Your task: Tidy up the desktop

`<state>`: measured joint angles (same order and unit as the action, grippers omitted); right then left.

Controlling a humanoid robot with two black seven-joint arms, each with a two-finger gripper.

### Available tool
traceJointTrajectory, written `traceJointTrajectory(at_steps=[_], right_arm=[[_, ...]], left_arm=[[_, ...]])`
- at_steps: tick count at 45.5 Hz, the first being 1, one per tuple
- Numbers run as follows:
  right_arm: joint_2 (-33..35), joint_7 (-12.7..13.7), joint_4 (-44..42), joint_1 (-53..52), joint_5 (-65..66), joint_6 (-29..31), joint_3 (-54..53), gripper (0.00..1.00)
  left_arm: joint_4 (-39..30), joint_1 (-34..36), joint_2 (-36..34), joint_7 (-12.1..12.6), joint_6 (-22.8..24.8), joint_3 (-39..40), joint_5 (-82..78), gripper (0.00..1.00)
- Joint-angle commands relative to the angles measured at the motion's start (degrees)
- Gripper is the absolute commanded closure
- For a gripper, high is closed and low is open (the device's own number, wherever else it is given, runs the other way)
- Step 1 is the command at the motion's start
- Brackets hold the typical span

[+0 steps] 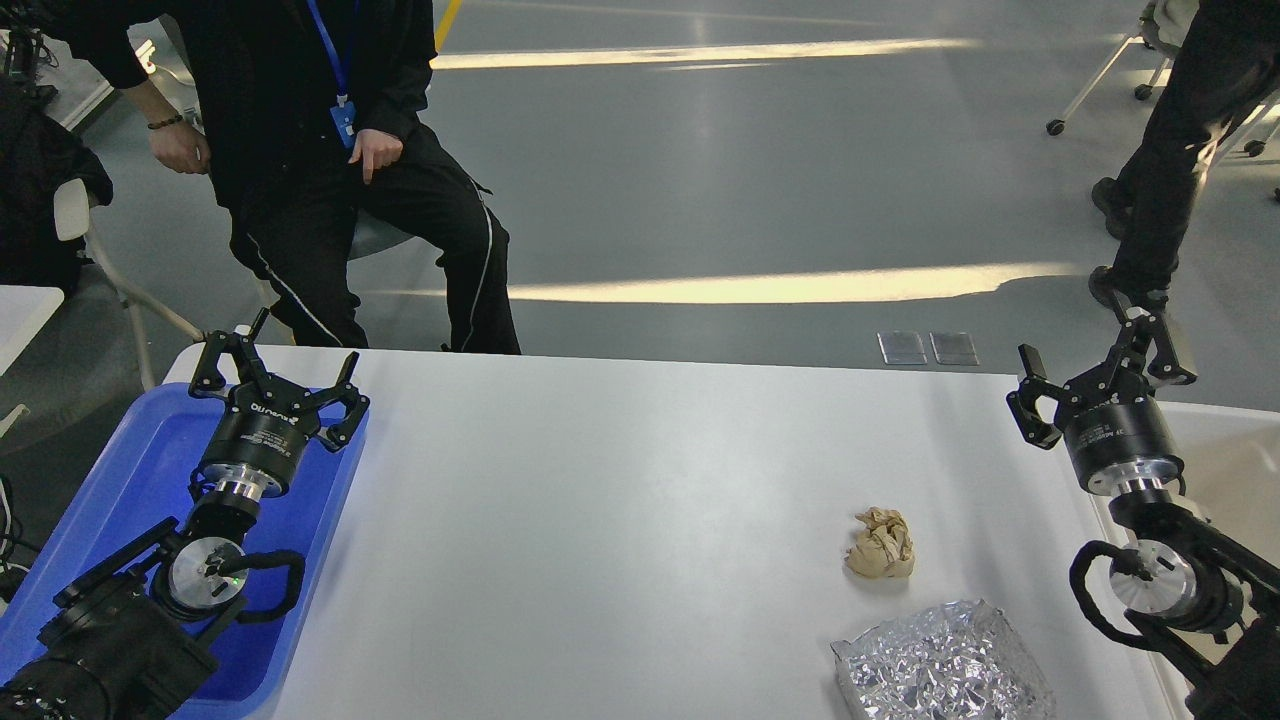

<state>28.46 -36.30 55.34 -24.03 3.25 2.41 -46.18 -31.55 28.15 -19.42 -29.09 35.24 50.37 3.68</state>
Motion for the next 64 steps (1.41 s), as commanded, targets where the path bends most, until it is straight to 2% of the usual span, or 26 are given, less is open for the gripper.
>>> traceJointTrajectory(at_steps=[1,35,44,51,53,56,64], right_arm=[[1.2,0.0,0.1,-0.9,0.0,0.1,0.3,0.00],[1.4,0.1,-1.5,-1.8,-0.1,0.1,-0.9,0.00],[-0.5,0.1,-1.7,-2.0,-1.1,-0.4,-2.7,0.00],[-0.4,1.1,-1.5,-1.1,-1.1,0.1,-2.0,0.00],[-0.2,2.3,-1.4,-1.1,-1.1,0.1,-1.9,0.00],[1.4,6.1,-0.9,-1.1,-1.0,0.1,-2.5,0.00],[5.7,14.1,1.8,-1.3,-1.1,0.2,-2.2,0.00]], left_arm=[[0.0,0.1,0.0,0.0,0.0,0.0,0.0,0.00],[0.0,0.1,0.0,0.0,0.1,0.0,0.0,0.00],[0.0,0.1,0.0,0.0,0.1,0.0,0.0,0.00],[0.0,0.1,0.0,0.0,0.1,0.0,0.0,0.00],[0.0,0.1,0.0,0.0,0.1,0.0,0.0,0.00],[0.0,0.1,0.0,0.0,0.0,0.0,0.0,0.00],[0.0,0.1,0.0,0.0,0.0,0.0,0.0,0.00]])
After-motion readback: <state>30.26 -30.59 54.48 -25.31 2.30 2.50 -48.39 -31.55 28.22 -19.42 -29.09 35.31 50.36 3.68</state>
